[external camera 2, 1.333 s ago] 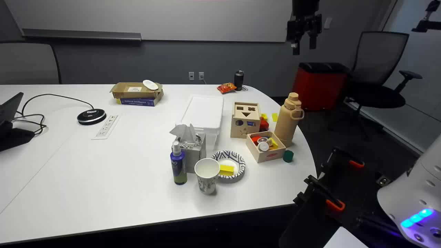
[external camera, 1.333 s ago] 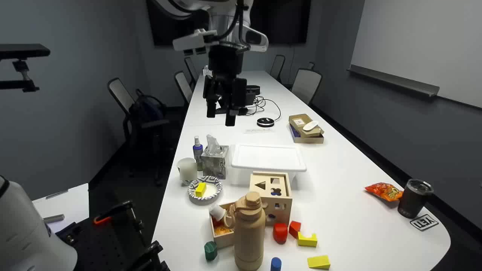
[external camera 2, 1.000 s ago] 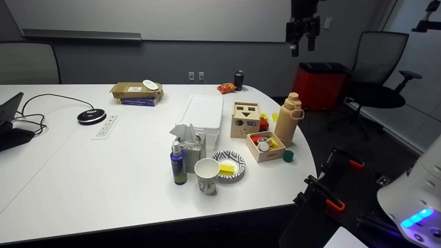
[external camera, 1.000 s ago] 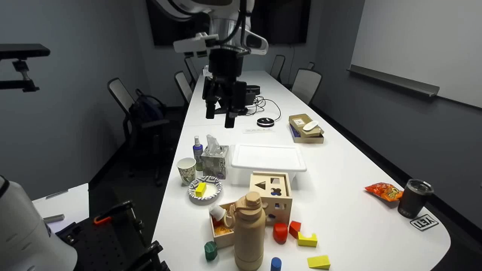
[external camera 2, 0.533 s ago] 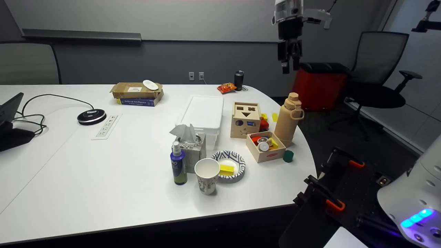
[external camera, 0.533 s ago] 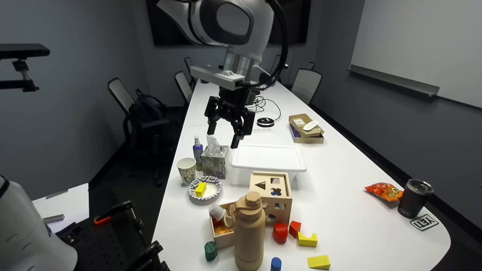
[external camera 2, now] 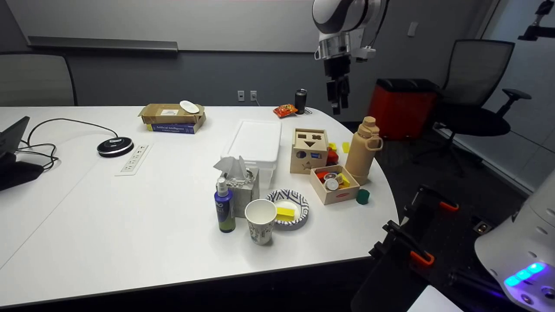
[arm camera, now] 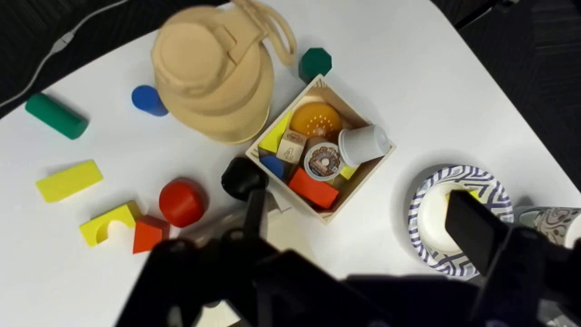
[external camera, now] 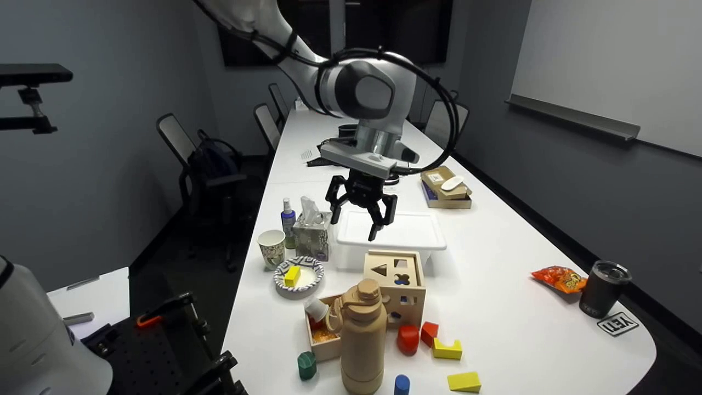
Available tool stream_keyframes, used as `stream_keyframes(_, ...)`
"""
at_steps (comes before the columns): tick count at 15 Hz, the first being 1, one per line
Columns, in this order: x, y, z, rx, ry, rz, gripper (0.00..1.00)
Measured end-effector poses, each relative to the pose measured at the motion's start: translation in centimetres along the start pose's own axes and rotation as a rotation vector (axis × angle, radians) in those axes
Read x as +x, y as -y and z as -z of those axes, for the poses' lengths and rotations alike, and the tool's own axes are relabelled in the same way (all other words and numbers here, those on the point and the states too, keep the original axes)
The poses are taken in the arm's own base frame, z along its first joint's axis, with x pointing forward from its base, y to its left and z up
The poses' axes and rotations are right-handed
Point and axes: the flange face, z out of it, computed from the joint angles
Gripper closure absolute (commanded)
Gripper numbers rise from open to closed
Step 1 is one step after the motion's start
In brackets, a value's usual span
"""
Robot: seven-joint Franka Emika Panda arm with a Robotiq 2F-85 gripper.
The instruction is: Slightly open the wooden box by sliding the lid off
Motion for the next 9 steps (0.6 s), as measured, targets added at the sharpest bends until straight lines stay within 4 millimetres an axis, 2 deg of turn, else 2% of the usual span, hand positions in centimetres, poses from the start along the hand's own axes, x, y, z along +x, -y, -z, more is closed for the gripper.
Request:
stream_keyframes(5, 5.9, 0.1, -4.3, -0.042, 0.001, 0.067, 0.0)
stream_keyframes(9, 8.9, -0.2, -6.3, -0.063, 0.015, 0.1, 0.0)
